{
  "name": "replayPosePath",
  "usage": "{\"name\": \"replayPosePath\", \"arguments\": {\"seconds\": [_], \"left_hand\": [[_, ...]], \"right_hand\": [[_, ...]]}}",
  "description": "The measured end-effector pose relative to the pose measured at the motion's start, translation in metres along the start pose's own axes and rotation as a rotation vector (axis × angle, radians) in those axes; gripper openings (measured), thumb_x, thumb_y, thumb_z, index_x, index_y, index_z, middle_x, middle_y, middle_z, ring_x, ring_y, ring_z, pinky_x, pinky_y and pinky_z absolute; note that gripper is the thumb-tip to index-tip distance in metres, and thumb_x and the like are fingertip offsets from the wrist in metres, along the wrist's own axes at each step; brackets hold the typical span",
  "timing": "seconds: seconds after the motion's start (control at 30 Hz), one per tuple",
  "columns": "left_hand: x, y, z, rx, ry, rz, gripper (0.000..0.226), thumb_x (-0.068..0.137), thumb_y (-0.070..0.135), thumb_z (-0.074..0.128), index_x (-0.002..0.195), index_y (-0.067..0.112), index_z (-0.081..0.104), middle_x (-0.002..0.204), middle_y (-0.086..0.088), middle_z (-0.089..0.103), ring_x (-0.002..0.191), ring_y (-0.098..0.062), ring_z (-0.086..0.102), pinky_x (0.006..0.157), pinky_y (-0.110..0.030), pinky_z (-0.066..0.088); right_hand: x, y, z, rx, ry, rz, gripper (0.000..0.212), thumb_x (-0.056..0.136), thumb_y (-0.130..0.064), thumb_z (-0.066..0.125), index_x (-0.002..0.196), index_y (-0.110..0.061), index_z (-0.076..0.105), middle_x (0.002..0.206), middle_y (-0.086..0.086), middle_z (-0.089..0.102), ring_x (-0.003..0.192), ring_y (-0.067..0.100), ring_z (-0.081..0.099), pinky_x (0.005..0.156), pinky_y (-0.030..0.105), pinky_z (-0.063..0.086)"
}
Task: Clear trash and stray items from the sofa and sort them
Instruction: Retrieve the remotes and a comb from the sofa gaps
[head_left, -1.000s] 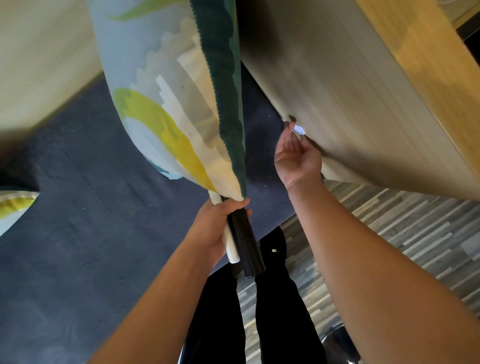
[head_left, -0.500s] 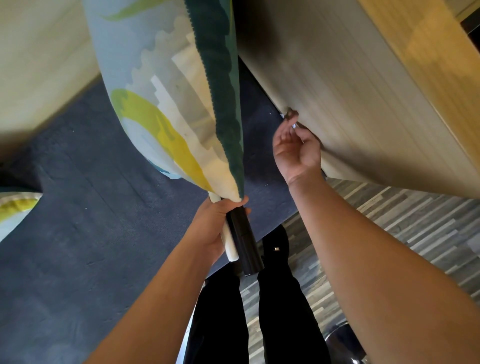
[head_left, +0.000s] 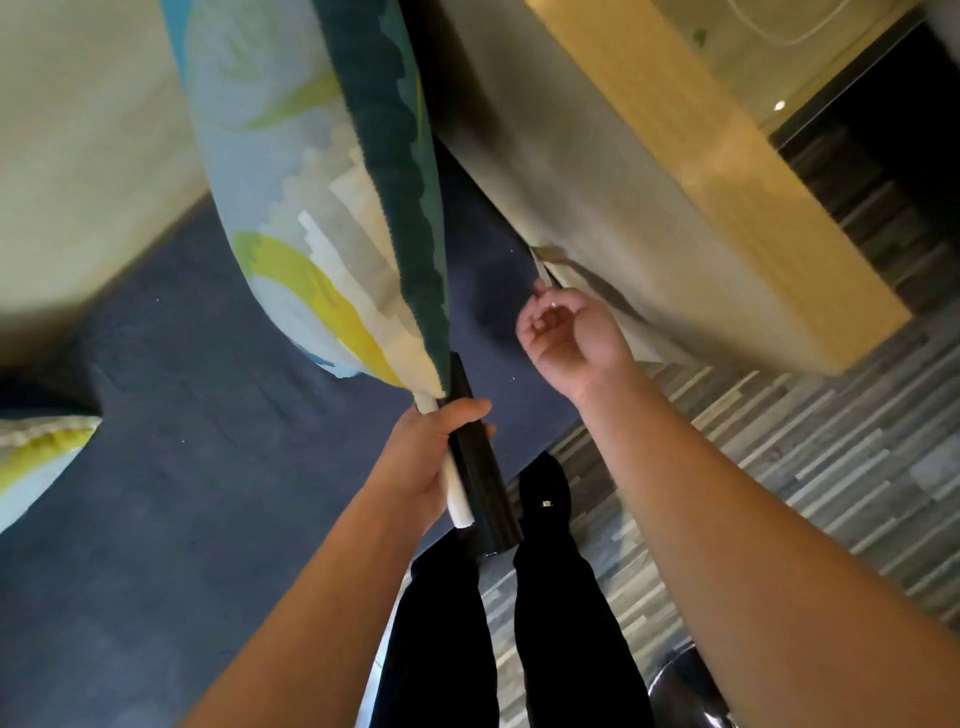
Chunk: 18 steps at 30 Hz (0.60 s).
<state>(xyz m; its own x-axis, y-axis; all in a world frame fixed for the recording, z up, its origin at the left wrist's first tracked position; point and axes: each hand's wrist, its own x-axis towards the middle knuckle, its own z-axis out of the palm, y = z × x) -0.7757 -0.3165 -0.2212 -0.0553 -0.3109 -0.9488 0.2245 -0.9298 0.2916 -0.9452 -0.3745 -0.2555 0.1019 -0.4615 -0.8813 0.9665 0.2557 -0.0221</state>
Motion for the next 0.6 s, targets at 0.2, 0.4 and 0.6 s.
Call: {"name": "replayPosePath", "arguments": {"seconds": [0.2,0.4,0.6], "left_hand": [[-0.070,0.008,0.016,0.054,-0.066,0.011,0.053,0.079,0.011,0.079,0.126,0.002,0.055,0.094,-0.018,0.062,0.066,-0.021,0.068,0.057,-0.034,0.057],[-0.179,0.025,0.044,0.186,-0.270,0.022,0.044,0.071,0.017,0.085,0.104,0.004,0.059,0.080,-0.018,0.064,0.067,-0.025,0.067,0.059,-0.034,0.056],[-0.283,0.040,0.074,0.352,-0.499,0.105,0.045,0.070,0.020,0.086,0.104,0.003,0.062,0.081,-0.018,0.064,0.064,-0.024,0.066,0.060,-0.034,0.058]], "right_hand": [[-0.126,0.005,-0.001,-0.345,-0.026,0.019,0.019,0.098,0.000,0.046,0.091,-0.003,0.064,0.067,0.007,0.068,0.047,0.009,0.057,0.056,0.024,0.054],[-0.281,-0.009,0.020,-0.579,-0.089,-0.273,0.017,0.096,0.000,0.047,0.082,-0.009,0.052,0.065,0.004,0.063,0.050,0.010,0.055,0.055,0.026,0.053],[-0.420,0.010,0.030,-0.532,-0.115,-0.527,0.022,0.100,-0.001,0.045,0.120,-0.005,0.054,0.069,0.006,0.067,0.052,0.011,0.058,0.057,0.027,0.055]]}}
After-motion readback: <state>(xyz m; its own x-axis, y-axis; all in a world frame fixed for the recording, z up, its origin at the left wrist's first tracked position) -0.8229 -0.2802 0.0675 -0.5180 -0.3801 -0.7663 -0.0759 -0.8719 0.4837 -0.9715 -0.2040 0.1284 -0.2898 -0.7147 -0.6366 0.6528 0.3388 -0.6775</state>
